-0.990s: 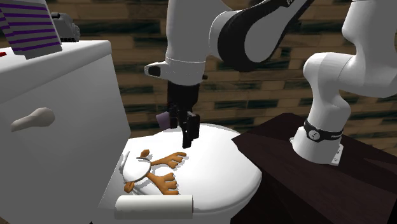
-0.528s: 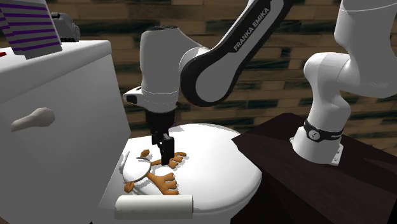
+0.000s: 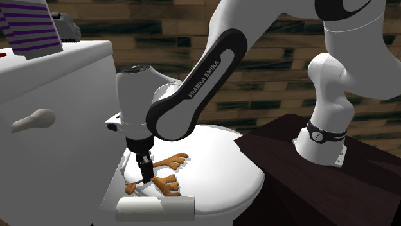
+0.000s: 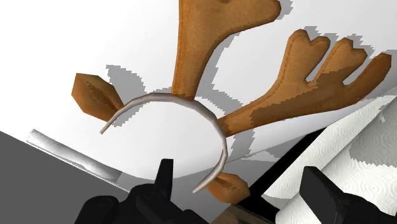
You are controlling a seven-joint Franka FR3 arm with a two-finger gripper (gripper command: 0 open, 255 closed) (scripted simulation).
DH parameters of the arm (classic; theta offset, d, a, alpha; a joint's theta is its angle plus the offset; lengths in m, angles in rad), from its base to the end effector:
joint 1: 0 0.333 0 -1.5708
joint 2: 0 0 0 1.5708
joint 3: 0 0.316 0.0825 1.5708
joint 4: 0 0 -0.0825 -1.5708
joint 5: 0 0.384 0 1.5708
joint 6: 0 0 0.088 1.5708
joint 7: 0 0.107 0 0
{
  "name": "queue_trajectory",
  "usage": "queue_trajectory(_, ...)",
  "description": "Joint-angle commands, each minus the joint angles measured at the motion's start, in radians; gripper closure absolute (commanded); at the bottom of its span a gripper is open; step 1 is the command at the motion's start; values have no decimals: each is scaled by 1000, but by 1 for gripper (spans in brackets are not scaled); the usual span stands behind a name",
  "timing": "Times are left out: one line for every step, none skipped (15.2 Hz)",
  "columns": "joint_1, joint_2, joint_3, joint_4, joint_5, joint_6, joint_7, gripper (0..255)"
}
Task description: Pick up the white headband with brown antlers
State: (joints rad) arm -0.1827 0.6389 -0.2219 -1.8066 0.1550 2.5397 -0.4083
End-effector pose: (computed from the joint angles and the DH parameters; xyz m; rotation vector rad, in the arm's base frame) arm 0.6138 -0.2522 0.2066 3.0598 -0.1063 0.1401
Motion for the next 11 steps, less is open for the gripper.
queue_trajectory(-11,38,4,41,3,-5,-8,0)
queue_trajectory(-13,48,7,43,5,4,-9,0)
queue_trajectory(-15,58,9,45,7,12,-10,0)
queue_trajectory(-17,69,11,48,9,20,-11,0)
queue_trajectory(-18,79,13,50,12,28,-12,0)
queue_trajectory(-20,90,16,53,14,36,-13,0)
queue_trajectory(-22,100,18,56,16,43,-14,0)
queue_trajectory(-25,117,22,61,19,55,-16,0)
queue_trajectory(-25,117,22,61,19,55,-16,0)
queue_trajectory(-25,117,22,61,19,55,-16,0)
queue_trajectory(-25,118,22,61,19,56,-16,255)
